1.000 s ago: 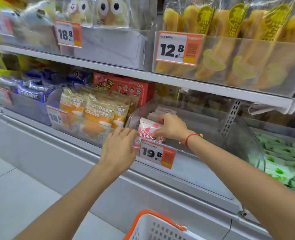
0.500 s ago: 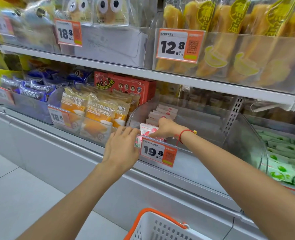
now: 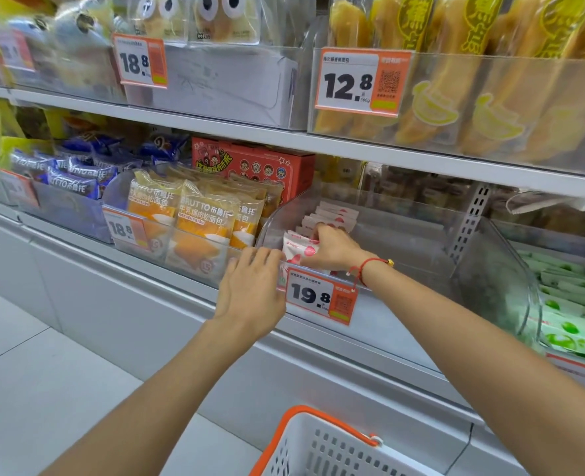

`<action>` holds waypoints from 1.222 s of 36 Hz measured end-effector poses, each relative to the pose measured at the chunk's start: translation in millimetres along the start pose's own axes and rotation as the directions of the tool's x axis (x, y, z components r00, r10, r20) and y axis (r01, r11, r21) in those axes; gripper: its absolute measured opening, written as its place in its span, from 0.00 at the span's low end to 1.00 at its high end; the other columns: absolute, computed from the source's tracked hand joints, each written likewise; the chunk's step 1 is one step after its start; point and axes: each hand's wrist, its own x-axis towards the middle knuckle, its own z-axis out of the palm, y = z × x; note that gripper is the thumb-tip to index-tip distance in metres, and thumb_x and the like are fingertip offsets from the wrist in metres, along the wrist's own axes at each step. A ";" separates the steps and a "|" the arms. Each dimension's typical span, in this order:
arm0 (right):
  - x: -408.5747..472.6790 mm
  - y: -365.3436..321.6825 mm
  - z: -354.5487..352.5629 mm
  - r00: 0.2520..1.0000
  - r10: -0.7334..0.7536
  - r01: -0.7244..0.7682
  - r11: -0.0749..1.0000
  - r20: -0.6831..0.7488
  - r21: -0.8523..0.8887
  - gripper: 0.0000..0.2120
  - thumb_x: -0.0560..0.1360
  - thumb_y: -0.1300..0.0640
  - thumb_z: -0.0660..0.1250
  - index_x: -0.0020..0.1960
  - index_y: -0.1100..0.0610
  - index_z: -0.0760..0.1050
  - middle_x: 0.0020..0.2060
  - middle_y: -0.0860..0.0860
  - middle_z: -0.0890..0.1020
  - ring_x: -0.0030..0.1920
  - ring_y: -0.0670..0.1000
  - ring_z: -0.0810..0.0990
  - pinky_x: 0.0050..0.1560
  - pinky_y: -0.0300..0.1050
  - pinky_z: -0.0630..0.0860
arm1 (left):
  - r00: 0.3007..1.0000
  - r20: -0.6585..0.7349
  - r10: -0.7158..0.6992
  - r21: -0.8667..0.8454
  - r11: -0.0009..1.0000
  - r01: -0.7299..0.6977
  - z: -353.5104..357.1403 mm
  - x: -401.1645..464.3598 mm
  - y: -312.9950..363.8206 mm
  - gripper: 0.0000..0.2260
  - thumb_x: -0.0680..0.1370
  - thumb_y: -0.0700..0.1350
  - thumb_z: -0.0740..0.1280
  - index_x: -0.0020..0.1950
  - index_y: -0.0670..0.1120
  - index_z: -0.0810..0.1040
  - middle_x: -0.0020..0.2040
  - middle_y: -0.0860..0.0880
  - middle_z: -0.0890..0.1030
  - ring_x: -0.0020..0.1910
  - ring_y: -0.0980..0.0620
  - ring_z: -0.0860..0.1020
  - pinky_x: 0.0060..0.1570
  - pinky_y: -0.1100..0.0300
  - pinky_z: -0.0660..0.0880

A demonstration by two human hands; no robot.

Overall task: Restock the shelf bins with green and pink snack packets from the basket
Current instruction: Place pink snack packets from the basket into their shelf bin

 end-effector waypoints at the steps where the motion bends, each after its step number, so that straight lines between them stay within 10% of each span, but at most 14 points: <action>1: 1.2 -0.2 -1.7 0.999 0.009 -0.010 1.000 0.031 0.021 0.23 0.68 0.47 0.73 0.55 0.56 0.67 0.50 0.54 0.76 0.49 0.54 0.76 0.48 0.50 0.76 | 1.000 0.002 0.000 0.003 1.000 0.000 0.5 -0.7 0.6 0.22 0.76 0.45 0.63 0.70 0.49 0.63 0.70 0.52 0.66 0.70 0.50 0.61 0.66 0.55 0.61; 6: -3.2 0.6 -17.0 0.996 0.019 -0.032 0.986 0.084 0.162 0.37 0.67 0.47 0.76 0.69 0.60 0.63 0.64 0.54 0.72 0.62 0.56 0.72 0.60 0.49 0.73 | 1.000 -0.019 0.011 0.014 1.000 -0.011 0.4 -5.3 3.2 0.25 0.76 0.44 0.63 0.72 0.48 0.60 0.72 0.52 0.62 0.71 0.50 0.59 0.67 0.55 0.61; 12: -28.5 9.1 -28.4 0.997 -0.047 0.058 0.982 -0.063 0.181 0.26 0.72 0.52 0.72 0.67 0.58 0.69 0.65 0.54 0.74 0.64 0.54 0.73 0.57 0.44 0.71 | 0.999 -0.047 0.021 0.065 0.998 -0.018 -0.3 -9.8 6.6 0.26 0.77 0.46 0.64 0.73 0.49 0.60 0.73 0.52 0.62 0.72 0.50 0.59 0.66 0.53 0.63; 22: -161.6 37.9 -10.8 0.883 -0.136 0.284 0.917 -0.449 0.281 0.05 0.72 0.58 0.69 0.45 0.49 0.79 0.39 0.45 0.79 0.40 0.47 0.75 0.44 0.45 0.74 | 0.997 -0.044 0.066 -0.115 0.991 -0.070 7.5 -57.7 49.8 0.13 0.77 0.46 0.62 0.62 0.50 0.74 0.60 0.54 0.77 0.61 0.51 0.72 0.52 0.57 0.69; 29: -243.0 91.5 90.8 0.999 -0.033 0.030 0.900 0.000 0.435 0.06 0.73 0.60 0.67 0.44 0.50 0.81 0.36 0.44 0.80 0.35 0.40 0.75 0.39 0.38 0.73 | 0.921 0.388 0.015 -0.111 0.993 0.031 84.0 -139.2 69.0 0.13 0.78 0.47 0.61 0.61 0.54 0.75 0.61 0.54 0.77 0.62 0.51 0.73 0.56 0.58 0.70; 36: -307.6 129.8 203.2 0.847 0.082 -0.246 0.936 0.525 0.250 0.18 0.76 0.52 0.65 0.65 0.55 0.72 0.62 0.52 0.76 0.62 0.53 0.75 0.61 0.47 0.73 | 0.609 0.791 0.064 0.120 0.959 -0.256 155.7 -205.3 68.0 0.21 0.80 0.50 0.59 0.74 0.52 0.64 0.73 0.47 0.65 0.71 0.45 0.64 0.67 0.49 0.66; 41: -350.4 133.7 247.4 0.710 0.014 -0.113 0.989 0.704 0.095 0.44 0.74 0.43 0.67 0.78 0.53 0.44 0.78 0.52 0.46 0.77 0.55 0.46 0.75 0.53 0.51 | 0.493 0.869 0.046 0.215 0.862 -0.459 183.3 -236.4 53.0 0.34 0.80 0.53 0.62 0.78 0.54 0.43 0.79 0.48 0.41 0.78 0.45 0.46 0.74 0.45 0.51; 44: -355.3 134.4 249.4 0.786 0.012 -0.028 0.999 0.618 0.017 0.45 0.71 0.50 0.73 0.78 0.53 0.49 0.76 0.52 0.54 0.75 0.55 0.52 0.74 0.52 0.57 | 0.475 0.877 0.069 0.180 0.870 -0.459 188.0 -243.4 52.0 0.34 0.80 0.54 0.61 0.78 0.54 0.42 0.79 0.48 0.40 0.78 0.45 0.46 0.74 0.44 0.50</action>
